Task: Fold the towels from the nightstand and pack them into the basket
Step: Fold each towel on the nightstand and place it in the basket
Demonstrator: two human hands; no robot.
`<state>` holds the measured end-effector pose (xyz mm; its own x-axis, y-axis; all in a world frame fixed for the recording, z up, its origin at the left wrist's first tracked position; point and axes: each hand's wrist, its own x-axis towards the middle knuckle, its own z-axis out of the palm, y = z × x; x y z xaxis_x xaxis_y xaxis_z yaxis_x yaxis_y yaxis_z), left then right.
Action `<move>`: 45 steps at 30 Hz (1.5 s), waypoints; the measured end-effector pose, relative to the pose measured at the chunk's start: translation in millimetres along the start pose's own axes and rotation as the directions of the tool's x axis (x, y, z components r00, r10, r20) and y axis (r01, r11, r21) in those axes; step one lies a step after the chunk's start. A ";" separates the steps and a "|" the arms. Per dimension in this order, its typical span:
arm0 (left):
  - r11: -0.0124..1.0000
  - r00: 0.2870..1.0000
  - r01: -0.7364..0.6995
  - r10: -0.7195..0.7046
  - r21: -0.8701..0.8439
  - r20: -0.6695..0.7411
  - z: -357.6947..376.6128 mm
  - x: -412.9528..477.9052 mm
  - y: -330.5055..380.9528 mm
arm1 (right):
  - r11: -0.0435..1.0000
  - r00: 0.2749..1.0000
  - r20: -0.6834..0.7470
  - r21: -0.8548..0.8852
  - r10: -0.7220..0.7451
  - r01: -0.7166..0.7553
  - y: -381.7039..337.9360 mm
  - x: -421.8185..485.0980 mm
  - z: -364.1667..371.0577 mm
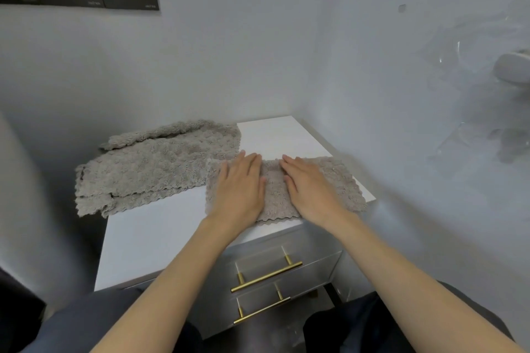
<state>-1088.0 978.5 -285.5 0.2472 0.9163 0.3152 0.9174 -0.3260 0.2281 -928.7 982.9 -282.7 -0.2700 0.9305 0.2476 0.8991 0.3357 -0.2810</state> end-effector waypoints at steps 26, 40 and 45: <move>0.985 0.981 0.161 -0.167 0.061 0.103 2.5 -5.6 -4.6 | 0.841 0.852 0.014 -0.164 0.524 -0.515 52.6 -21.4 -32.8; 1.000 0.979 0.025 -0.027 0.013 0.204 2.8 26.0 -21.0 | 0.749 0.748 0.144 0.055 0.648 -0.660 65.1 -5.9 -54.0; 0.995 0.983 0.080 -0.068 -0.065 0.170 -7.5 37.0 -30.4 | 0.809 0.817 -0.129 -0.121 0.562 -0.576 62.1 4.8 -54.6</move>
<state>-1109.1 1020.5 -273.9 0.2340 0.9624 0.1383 0.9119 -0.2666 0.3121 -855.4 1000.2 -248.4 0.3294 0.9298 0.1643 0.9241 -0.2818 -0.2581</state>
